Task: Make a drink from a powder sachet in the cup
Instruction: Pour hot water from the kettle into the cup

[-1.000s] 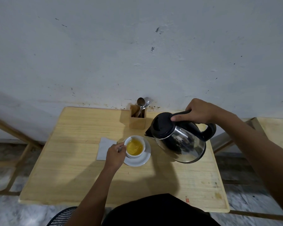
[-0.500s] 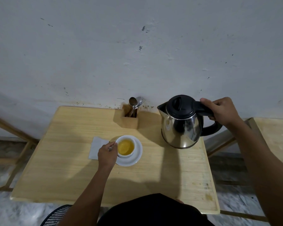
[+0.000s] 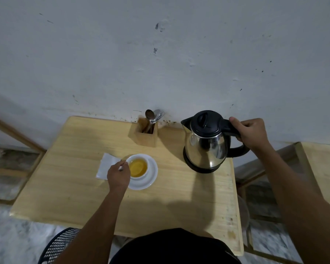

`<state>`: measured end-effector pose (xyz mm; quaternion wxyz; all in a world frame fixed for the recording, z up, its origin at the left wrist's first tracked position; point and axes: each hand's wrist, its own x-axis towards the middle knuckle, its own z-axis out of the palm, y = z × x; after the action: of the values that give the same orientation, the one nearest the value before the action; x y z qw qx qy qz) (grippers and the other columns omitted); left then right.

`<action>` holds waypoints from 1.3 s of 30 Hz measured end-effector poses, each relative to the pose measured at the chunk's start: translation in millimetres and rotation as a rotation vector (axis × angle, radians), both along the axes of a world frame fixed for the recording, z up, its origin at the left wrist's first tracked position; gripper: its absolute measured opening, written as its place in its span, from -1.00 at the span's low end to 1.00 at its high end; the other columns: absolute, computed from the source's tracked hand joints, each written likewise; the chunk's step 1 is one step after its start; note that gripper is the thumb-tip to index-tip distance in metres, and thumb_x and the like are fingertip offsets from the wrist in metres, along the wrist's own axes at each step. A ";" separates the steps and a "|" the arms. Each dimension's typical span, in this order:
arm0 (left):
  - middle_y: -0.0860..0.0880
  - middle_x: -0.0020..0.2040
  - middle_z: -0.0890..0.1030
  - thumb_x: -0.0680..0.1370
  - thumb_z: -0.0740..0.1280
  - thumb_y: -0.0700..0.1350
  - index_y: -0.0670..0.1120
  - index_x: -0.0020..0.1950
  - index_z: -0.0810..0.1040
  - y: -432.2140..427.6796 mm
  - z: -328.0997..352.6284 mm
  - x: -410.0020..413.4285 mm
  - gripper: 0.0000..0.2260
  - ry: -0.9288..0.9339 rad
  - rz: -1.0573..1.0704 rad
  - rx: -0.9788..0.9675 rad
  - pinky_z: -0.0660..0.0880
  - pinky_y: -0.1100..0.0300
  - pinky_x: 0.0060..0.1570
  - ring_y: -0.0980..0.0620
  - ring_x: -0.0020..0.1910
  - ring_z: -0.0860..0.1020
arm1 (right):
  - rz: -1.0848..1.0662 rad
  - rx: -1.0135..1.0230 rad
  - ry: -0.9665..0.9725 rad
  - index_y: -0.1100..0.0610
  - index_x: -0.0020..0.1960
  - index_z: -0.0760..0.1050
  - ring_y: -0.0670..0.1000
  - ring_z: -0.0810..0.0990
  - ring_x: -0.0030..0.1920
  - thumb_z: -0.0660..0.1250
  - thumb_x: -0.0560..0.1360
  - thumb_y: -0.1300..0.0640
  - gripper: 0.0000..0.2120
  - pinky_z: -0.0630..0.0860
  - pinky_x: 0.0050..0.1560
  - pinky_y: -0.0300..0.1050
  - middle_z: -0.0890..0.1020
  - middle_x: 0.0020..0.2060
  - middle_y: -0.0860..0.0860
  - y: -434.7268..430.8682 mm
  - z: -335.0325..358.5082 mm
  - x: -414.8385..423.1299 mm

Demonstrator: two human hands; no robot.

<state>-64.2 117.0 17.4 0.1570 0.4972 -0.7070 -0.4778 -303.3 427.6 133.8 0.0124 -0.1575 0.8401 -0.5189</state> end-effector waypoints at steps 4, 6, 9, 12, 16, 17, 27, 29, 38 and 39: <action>-0.21 0.02 0.67 0.57 0.26 -0.13 -0.24 0.08 0.62 -0.2 0.3 -0.5 -0.76 -0.018 -0.003 -0.020 0.41 0.11 0.07 -0.17 0.08 0.58 | 0.016 -0.020 -0.015 0.06 -0.64 0.45 0.02 0.37 -0.64 0.40 0.51 0.03 -0.45 0.34 -0.49 -0.24 0.40 -0.71 0.01 4.9 -7.3 -6.1; -0.19 0.03 0.67 0.57 0.26 -0.12 -0.22 0.10 0.62 -0.8 -0.3 0.6 -0.76 -0.022 -0.007 -0.018 0.41 0.11 0.07 -0.15 0.07 0.58 | 0.033 -0.027 -0.025 0.07 -0.65 0.43 0.00 0.36 -0.65 0.41 0.51 0.05 -0.44 0.33 -0.51 -0.27 0.40 -0.71 0.01 7.3 -9.9 -9.1; -0.16 0.03 0.66 0.56 0.26 -0.10 -0.19 0.11 0.61 -0.4 -0.2 1.0 -0.76 -0.023 -0.004 0.010 0.44 0.05 0.09 -0.14 0.06 0.58 | 0.021 -0.047 -0.036 0.09 -0.64 0.39 -0.02 0.34 -0.66 0.40 0.52 0.08 -0.43 0.32 -0.52 -0.28 0.38 -0.72 0.01 12.8 -15.2 -14.6; -0.14 -0.02 0.65 0.57 0.25 -0.10 -0.18 0.10 0.62 0.4 0.3 0.3 -0.76 -0.039 -0.015 0.012 0.46 0.03 0.08 -0.12 -0.01 0.57 | 0.012 -0.074 -0.063 0.10 -0.64 0.37 -0.01 0.34 -0.66 0.38 0.54 0.08 -0.42 0.33 -0.53 -0.25 0.38 -0.71 0.01 20.5 -22.2 -19.2; -0.17 0.01 0.66 0.56 0.26 -0.06 -0.17 0.13 0.61 -0.2 -0.4 0.7 -0.74 -0.055 -0.018 0.006 0.50 -0.09 0.16 -0.16 0.04 0.59 | 0.032 -0.104 -0.105 0.07 -0.65 0.33 -0.02 0.33 -0.66 0.37 0.54 0.03 -0.40 0.31 -0.53 -0.24 0.36 -0.72 0.00 27.0 -27.2 -21.1; -0.17 0.00 0.66 0.56 0.27 -0.06 -0.17 0.13 0.61 -0.1 -0.2 0.8 -0.73 -0.056 -0.022 0.004 0.50 -0.10 0.15 -0.17 0.03 0.59 | 0.035 -0.109 -0.122 0.08 -0.65 0.33 -0.02 0.33 -0.66 0.36 0.52 -0.01 -0.41 0.31 -0.53 -0.24 0.35 -0.72 -0.01 27.3 -27.5 -21.4; -0.13 -0.04 0.67 0.54 0.27 -0.07 -0.17 0.11 0.62 2.7 4.5 0.6 -0.75 -0.046 -0.024 0.027 0.49 -0.06 0.13 -0.13 0.01 0.59 | -0.070 -0.057 -0.056 0.29 -0.53 0.24 0.03 0.30 -0.55 0.26 0.53 -0.19 -0.32 0.26 -0.41 -0.13 0.30 -0.60 0.19 22.7 -26.6 -14.4; -0.15 -0.02 0.67 0.54 0.27 -0.05 -0.14 0.12 0.62 1.0 4.0 1.2 -0.74 -0.054 -0.023 0.043 0.50 -0.09 0.15 -0.15 0.03 0.59 | -0.123 -0.032 -0.046 0.08 -0.55 0.20 -0.08 0.20 -0.56 0.25 0.57 -0.16 -0.40 0.18 -0.39 -0.13 0.23 -0.61 -0.05 19.6 -25.3 -9.2; -0.16 -0.05 0.68 0.53 0.27 -0.04 -0.14 0.07 0.64 -7.6 -2.5 2.6 -0.74 -0.081 -0.085 0.027 0.53 -0.15 0.12 -0.17 -0.01 0.61 | -0.402 0.041 0.048 0.03 0.03 0.54 -0.03 0.51 0.00 0.14 0.59 -0.15 -0.69 0.47 0.04 -0.03 0.54 -0.03 -0.04 -5.4 -24.4 27.8; -0.16 -0.06 0.69 0.53 0.27 -0.03 -0.13 0.07 0.64 -9.6 -4.0 2.6 -0.75 -0.085 -0.094 0.028 0.54 -0.14 0.12 -0.18 -0.02 0.61 | -0.411 0.074 0.095 0.01 0.06 0.54 -0.03 0.50 0.06 0.17 0.57 -0.14 -0.72 0.47 0.13 0.03 0.54 0.03 -0.04 -11.3 -21.5 32.6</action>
<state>-61.6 107.4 13.4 0.0972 0.4857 -0.7288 -0.4728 -270.7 416.3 112.3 -0.1275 -0.0068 0.8728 -0.4711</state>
